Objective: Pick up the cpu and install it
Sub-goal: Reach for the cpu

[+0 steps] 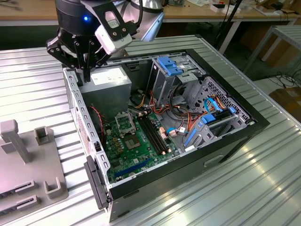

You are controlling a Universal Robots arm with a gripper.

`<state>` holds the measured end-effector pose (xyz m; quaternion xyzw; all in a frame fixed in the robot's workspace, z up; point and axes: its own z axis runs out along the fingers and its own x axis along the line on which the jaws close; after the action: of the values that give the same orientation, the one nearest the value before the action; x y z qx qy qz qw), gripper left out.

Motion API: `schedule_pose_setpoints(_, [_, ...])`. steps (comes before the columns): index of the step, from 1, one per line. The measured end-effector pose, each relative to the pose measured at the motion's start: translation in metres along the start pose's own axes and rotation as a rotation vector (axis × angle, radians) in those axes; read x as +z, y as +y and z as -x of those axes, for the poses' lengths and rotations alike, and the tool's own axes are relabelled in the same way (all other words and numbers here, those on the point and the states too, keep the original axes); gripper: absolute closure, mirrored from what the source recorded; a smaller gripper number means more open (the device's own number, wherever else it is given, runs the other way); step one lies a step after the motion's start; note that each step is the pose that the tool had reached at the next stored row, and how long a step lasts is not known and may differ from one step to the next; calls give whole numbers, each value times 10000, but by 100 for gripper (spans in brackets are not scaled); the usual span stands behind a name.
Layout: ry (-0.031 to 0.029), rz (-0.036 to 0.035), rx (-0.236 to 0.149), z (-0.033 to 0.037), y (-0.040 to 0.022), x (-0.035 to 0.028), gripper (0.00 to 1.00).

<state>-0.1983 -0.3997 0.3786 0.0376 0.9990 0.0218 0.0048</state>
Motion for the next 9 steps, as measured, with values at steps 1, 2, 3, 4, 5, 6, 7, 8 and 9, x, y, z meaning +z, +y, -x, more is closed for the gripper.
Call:
schedule_pose_setpoints(1, [0,0,0,-7,-1,0,89])
schedule_pose_setpoints(2, [0,1,0,-14,-1,1,89])
schedule_pose_setpoints(3, [0,0,0,-23,-2,1,89])
schedule_pose_setpoints(4, [0,0,0,-31,-3,1,89])
schedule_pose_setpoints(5, [0,0,0,-40,-3,1,89])
schedule_pose_setpoints(6, [0,0,-1,-47,-4,2,89])
schedule_pose_setpoints(7, [0,0,0,-59,-5,2,89])
schedule_pose_setpoints(8, [0,0,0,-68,-5,3,89])
schedule_pose_setpoints(9, [-1,1,0,-80,-6,4,89])
